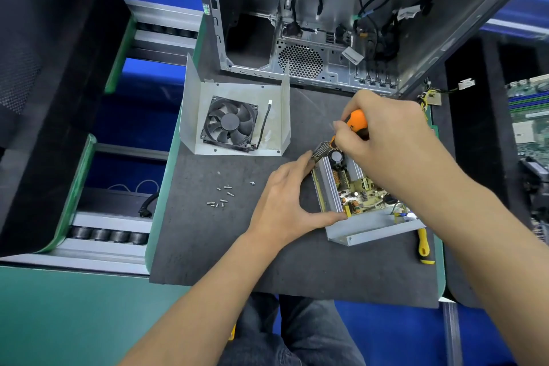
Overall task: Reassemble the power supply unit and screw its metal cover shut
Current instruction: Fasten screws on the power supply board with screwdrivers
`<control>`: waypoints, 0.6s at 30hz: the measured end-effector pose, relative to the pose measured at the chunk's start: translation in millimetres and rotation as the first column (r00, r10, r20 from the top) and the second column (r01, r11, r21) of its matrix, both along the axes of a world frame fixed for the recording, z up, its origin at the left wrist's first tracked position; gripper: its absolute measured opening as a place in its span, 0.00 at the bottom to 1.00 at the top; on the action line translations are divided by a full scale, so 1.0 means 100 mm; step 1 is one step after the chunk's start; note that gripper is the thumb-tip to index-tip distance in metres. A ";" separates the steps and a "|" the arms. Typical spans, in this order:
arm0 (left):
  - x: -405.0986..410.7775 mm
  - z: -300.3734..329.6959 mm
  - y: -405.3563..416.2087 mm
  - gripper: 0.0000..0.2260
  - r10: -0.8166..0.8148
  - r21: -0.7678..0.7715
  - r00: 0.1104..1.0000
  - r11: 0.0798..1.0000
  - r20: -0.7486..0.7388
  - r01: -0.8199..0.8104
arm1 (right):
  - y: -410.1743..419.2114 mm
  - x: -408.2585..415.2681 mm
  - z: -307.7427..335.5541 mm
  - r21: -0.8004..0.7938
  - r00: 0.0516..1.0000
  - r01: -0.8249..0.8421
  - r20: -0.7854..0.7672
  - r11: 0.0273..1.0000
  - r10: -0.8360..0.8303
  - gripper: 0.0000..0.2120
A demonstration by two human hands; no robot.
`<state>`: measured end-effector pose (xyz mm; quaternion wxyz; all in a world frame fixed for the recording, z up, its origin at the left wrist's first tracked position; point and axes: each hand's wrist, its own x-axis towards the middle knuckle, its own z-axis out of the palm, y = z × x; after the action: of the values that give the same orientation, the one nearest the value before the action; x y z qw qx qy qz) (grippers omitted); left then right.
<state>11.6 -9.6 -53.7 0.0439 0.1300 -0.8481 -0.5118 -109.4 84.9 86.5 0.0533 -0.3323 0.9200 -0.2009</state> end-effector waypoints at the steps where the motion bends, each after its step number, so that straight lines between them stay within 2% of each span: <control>1: 0.00 0.00 0.00 0.52 -0.002 0.005 1.000 1.000 0.007 0.002 | 0.00 0.00 -0.01 -0.003 1.000 0.004 -0.005 1.000 -0.004 0.08; 7: 0.00 -0.01 0.00 0.52 -0.014 -0.006 0.999 1.000 0.031 0.014 | 0.06 0.05 -0.03 -0.048 0.999 -0.004 -0.051 0.999 0.002 0.09; 18: -0.01 -0.02 -0.01 0.51 -0.026 -0.034 0.999 0.999 0.037 0.027 | 0.09 0.07 -0.02 -0.036 0.998 -0.029 -0.064 0.999 0.027 0.09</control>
<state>10.9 -10.4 -56.0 0.0240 0.1274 -0.8590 -0.4952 -102.9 93.6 84.0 0.0208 -0.3523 0.9126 -0.2065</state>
